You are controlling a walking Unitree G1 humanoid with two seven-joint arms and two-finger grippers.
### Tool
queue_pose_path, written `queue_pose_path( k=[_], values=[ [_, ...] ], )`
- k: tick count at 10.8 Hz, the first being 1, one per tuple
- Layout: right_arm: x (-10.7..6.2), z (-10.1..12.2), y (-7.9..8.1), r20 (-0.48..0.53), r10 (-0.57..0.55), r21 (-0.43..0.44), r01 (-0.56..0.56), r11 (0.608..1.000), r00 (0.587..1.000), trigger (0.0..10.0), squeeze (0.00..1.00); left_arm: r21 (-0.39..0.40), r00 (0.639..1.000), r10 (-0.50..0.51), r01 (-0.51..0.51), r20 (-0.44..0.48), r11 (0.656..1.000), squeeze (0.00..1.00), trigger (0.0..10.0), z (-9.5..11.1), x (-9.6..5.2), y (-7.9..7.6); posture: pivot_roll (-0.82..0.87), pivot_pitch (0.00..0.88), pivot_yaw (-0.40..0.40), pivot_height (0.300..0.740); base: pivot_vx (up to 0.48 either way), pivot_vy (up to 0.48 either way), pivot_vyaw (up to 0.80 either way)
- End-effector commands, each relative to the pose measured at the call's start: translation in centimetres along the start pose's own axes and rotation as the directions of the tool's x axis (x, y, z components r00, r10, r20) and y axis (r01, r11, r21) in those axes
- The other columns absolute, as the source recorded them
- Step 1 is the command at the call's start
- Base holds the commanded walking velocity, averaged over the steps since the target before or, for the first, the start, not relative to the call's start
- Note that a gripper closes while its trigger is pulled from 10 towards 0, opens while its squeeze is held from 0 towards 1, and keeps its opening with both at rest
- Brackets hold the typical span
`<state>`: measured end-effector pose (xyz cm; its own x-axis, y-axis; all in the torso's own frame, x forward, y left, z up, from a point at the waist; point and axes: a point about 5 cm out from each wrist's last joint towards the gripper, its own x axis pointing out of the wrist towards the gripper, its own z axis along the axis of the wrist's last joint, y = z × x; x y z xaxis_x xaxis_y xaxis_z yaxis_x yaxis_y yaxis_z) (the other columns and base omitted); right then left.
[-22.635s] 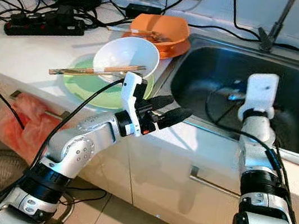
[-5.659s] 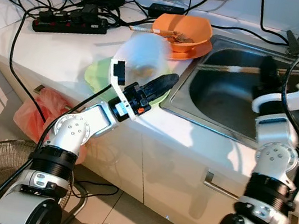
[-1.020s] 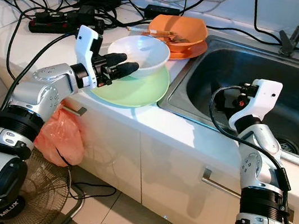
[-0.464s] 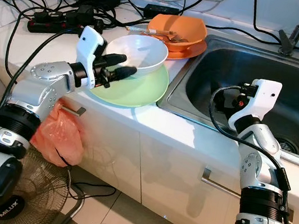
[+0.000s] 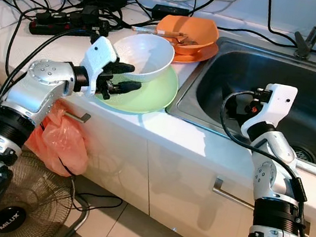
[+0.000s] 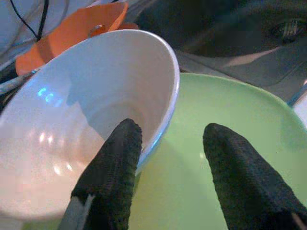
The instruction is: Kitchen organization
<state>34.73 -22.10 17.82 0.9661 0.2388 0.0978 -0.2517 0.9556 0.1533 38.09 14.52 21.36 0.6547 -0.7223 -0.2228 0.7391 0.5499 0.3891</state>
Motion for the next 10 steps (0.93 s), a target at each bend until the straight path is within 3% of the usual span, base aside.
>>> queue_pose_path(
  k=[1, 4, 6, 7, 10],
  values=[
    [0.1, 0.2, 0.4, 0.016, 0.013, 0.004, -0.013, 1.0, 1.0, 10.0, 0.0, 0.026, 1.0, 0.004, -0.004, -0.02, 1.0, 0.0, 0.0, 0.1, -0.1, 0.4, 0.14, 0.025, 0.101, 0.74, 0.0, 0.0, 0.0],
    [0.0, 0.3, 0.4, 0.018, 0.013, 0.005, -0.013, 1.0, 1.0, 10.0, 0.0, 0.066, 0.998, 0.048, -0.046, -0.039, 0.997, 0.0, 0.0, 0.0, -0.1, 0.9, 0.14, 0.03, 0.1, 0.74, 0.0, 0.0, 0.0],
    [0.0, 0.1, 0.6, 0.017, 0.013, 0.011, -0.014, 1.0, 1.0, 10.0, 0.0, 0.109, 0.995, 0.074, -0.066, -0.072, 0.992, 0.0, 0.9, -0.9, -0.2, 1.0, 0.14, 0.035, 0.1, 0.74, 0.0, 0.0, 0.0],
    [0.0, 0.0, 0.6, 0.015, 0.014, 0.014, -0.014, 1.0, 1.0, 10.0, 0.0, 0.126, 0.992, 0.084, -0.073, -0.089, 0.989, 0.0, 0.0, -1.3, -0.1, 1.0, 0.14, 0.036, 0.101, 0.74, 0.0, 0.0, 0.0],
    [-0.2, 0.0, 0.6, 0.012, 0.008, 0.019, -0.008, 1.0, 1.0, 10.0, 0.0, 0.16, 0.991, 0.105, -0.09, -0.087, 0.983, 0.0, 0.0, -1.5, 0.0, 1.0, 0.14, 0.042, 0.101, 0.74, 0.0, 0.0, 0.0]
  ],
)
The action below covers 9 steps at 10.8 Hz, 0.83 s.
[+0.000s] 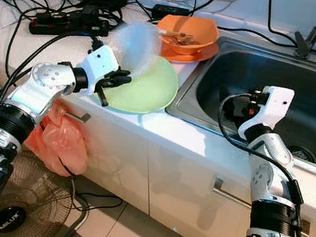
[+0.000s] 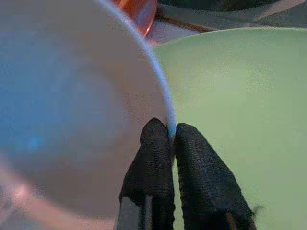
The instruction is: Kitchen organization
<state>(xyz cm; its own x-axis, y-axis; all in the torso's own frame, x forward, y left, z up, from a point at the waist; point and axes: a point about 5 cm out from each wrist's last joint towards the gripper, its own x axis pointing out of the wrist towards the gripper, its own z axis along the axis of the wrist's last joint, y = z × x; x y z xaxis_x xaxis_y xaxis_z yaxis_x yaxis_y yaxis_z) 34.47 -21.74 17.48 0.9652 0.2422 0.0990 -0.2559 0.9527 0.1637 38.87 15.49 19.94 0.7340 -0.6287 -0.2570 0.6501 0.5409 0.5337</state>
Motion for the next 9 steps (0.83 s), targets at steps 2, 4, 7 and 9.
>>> queue_pose_path(
  k=[2, 4, 7, 9],
  values=[
    [0.0, 0.4, 0.1, 0.01, 0.002, 0.007, -0.002, 1.0, 1.0, 10.0, 0.0, 0.011, 0.999, 0.032, -0.032, 0.017, 0.999, 0.0, 0.0, 0.5, 0.0, 0.6, 0.14, 0.044, 0.098, 0.74, 0.0, 0.0, 0.0],
    [0.0, 0.4, 0.1, 0.01, 0.002, 0.007, -0.002, 1.0, 1.0, 10.0, 0.0, 0.038, 0.999, 0.037, -0.038, 0.038, 0.999, 0.0, 0.0, 0.9, 0.0, 0.6, 0.14, 0.044, 0.096, 0.74, 0.0, 0.0, 0.0],
    [0.1, 0.4, 0.1, 0.011, 0.0, 0.009, 0.0, 1.0, 1.0, 10.0, 0.0, 0.193, 0.99, 0.132, -0.139, 0.051, 0.971, 0.0, 0.0, 1.1, -0.7, 1.1, 0.14, 0.038, 0.096, 0.74, 0.0, 0.0, 0.0],
    [0.2, 0.4, 0.1, 0.01, 0.0, 0.011, 0.0, 1.0, 1.0, 10.0, 0.0, 0.218, 0.952, 0.292, -0.305, 0.089, 0.927, 0.0, 0.0, 0.2, -1.6, 1.2, 0.15, 0.037, 0.087, 0.74, 0.0, 0.0, 0.0]
  ],
)
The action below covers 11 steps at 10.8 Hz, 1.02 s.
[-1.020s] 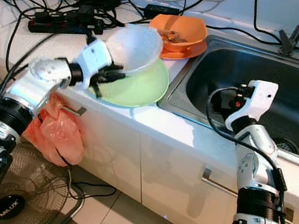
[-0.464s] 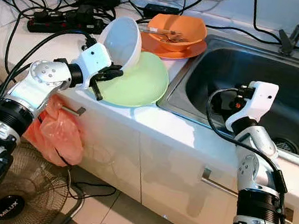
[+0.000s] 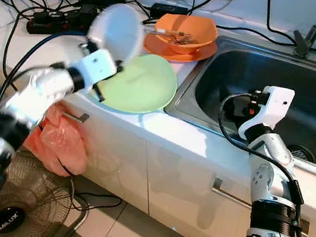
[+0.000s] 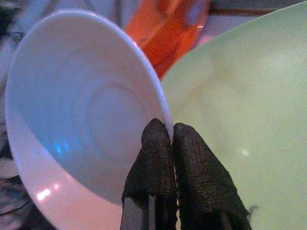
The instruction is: Kitchen organization
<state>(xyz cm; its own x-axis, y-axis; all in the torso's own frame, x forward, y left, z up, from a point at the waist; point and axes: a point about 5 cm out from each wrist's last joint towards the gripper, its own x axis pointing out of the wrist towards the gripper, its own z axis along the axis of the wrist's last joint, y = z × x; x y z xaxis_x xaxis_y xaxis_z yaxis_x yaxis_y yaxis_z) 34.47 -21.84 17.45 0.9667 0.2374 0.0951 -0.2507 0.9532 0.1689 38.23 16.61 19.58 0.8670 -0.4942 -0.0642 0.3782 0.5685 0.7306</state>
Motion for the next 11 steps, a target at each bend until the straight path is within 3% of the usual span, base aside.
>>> queue_pose_path(
  k=[1, 4, 5, 7, 8, 9, 11],
  values=[
    [0.3, 0.5, 0.2, 0.013, 0.01, 0.008, -0.01, 1.0, 1.0, 10.0, 0.0, 0.036, 0.992, 0.118, -0.12, 0.053, 0.992, 0.0, 0.0, 0.5, -0.7, 1.4, 0.15, 0.034, 0.082, 0.74, 0.0, 0.0, 0.0],
    [0.8, 1.2, 0.4, 0.036, 0.014, 0.016, -0.015, 1.0, 0.999, 10.0, 0.0, 0.046, 0.942, 0.258, -0.274, 0.217, 0.961, 0.0, 0.0, 2.8, -1.2, 1.0, 0.15, 0.021, 0.082, 0.74, 0.0, 0.0, 0.0],
    [0.9, 1.3, 0.4, 0.042, 0.014, 0.016, -0.014, 1.0, 0.999, 10.0, 0.0, 0.042, 0.927, 0.264, -0.285, 0.265, 0.958, 0.0, 0.0, 3.8, -0.8, 0.4, 0.15, 0.019, 0.084, 0.74, 0.0, 0.0, 0.0],
    [0.9, 1.4, 0.5, 0.052, 0.018, 0.016, -0.019, 1.0, 0.999, 10.0, 0.0, 0.004, 0.916, 0.206, -0.221, 0.345, 0.975, 0.0, 0.0, 5.8, 0.4, -2.2, 0.15, 0.013, 0.086, 0.74, 0.0, 0.0, 0.0],
    [0.9, 1.6, 0.6, 0.06, 0.023, 0.019, -0.025, 1.0, 0.998, 10.0, 0.23, 0.015, 0.91, 0.153, -0.172, 0.386, 0.985, 0.0, 0.0, 6.8, 0.8, -3.7, 0.15, 0.013, 0.086, 0.74, 0.0, 0.0, 0.0],
    [0.9, 2.0, 0.7, 0.071, 0.03, 0.017, -0.031, 0.999, 0.997, 10.0, 1.0, 0.011, 0.902, 0.127, -0.145, 0.413, 0.989, 0.0, 0.0, 7.5, 1.0, -4.6, 0.14, 0.012, 0.087, 0.74, 0.0, 0.0, 0.0],
    [0.9, 2.9, 0.9, 0.123, 0.034, 0.03, -0.038, 0.999, 0.992, 10.0, 1.0, 0.001, 0.883, 0.093, -0.105, 0.46, 0.994, 0.0, 0.0, 9.2, 2.1, -6.0, 0.14, 0.011, 0.092, 0.74, 0.0, 0.0, 0.0]
  ],
)
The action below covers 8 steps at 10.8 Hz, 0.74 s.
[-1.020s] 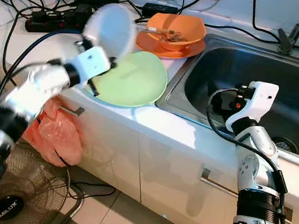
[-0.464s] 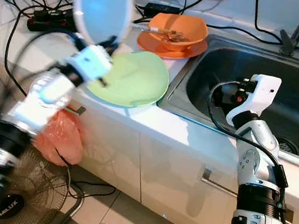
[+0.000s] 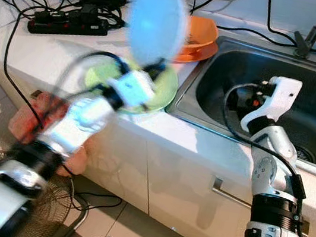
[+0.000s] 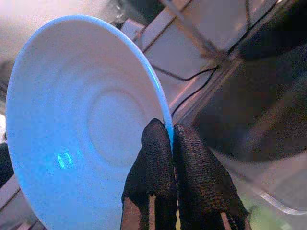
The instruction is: Kitchen organization
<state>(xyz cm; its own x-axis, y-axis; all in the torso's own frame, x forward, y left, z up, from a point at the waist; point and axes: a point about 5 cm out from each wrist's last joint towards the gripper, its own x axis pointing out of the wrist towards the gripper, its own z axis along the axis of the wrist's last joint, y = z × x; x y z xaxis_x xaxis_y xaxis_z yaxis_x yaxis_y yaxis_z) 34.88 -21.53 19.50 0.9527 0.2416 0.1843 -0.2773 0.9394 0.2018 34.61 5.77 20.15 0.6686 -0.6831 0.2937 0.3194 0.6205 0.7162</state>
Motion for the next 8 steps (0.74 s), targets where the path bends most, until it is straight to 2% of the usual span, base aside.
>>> queue_pose_path(
  k=[1, 2, 4, 6, 8],
  values=[
    [0.3, 1.8, 0.7, 0.098, 0.026, 0.029, -0.029, 0.999, 0.995, 10.0, 0.04, 0.033, 0.999, -0.014, 0.013, 0.044, 0.999, 0.0, 0.0, 0.9, 1.0, 0.3, 0.13, 0.009, 0.096, 0.74, 0.0, 0.0, 0.0],
    [0.3, 2.7, 0.9, 0.152, 0.036, 0.052, -0.044, 0.998, 0.988, 10.0, 0.0, 0.032, 0.998, -0.036, 0.034, 0.052, 0.999, 0.0, 0.0, 1.1, 1.5, -0.3, 0.13, 0.009, 0.101, 0.74, 0.0, 0.0, 0.0],
    [-0.1, 4.3, 1.8, 0.241, 0.08, 0.085, -0.103, 0.991, 0.967, 10.0, 0.0, 0.025, 0.996, -0.084, 0.083, 0.036, 0.996, 0.0, 0.0, 1.0, 2.0, -1.3, 0.12, 0.009, 0.109, 0.74, 0.0, 0.0, 0.0],
    [-0.3, 4.5, 2.7, 0.245, 0.124, 0.091, -0.15, 0.984, 0.962, 10.0, 0.0, 0.029, 0.991, -0.131, 0.132, -0.037, 0.991, 0.0, 0.0, -0.1, 2.2, -2.2, 0.12, 0.013, 0.112, 0.74, 0.0, 0.0, 0.0],
    [-0.5, 4.3, 2.8, 0.228, 0.13, 0.094, -0.155, 0.983, 0.965, 10.0, 0.0, 0.044, 0.985, -0.148, 0.152, -0.084, 0.987, 0.0, 0.0, -0.6, 2.7, -2.4, 0.11, 0.015, 0.114, 0.74, 0.0, 0.0, 0.0]
  ],
)
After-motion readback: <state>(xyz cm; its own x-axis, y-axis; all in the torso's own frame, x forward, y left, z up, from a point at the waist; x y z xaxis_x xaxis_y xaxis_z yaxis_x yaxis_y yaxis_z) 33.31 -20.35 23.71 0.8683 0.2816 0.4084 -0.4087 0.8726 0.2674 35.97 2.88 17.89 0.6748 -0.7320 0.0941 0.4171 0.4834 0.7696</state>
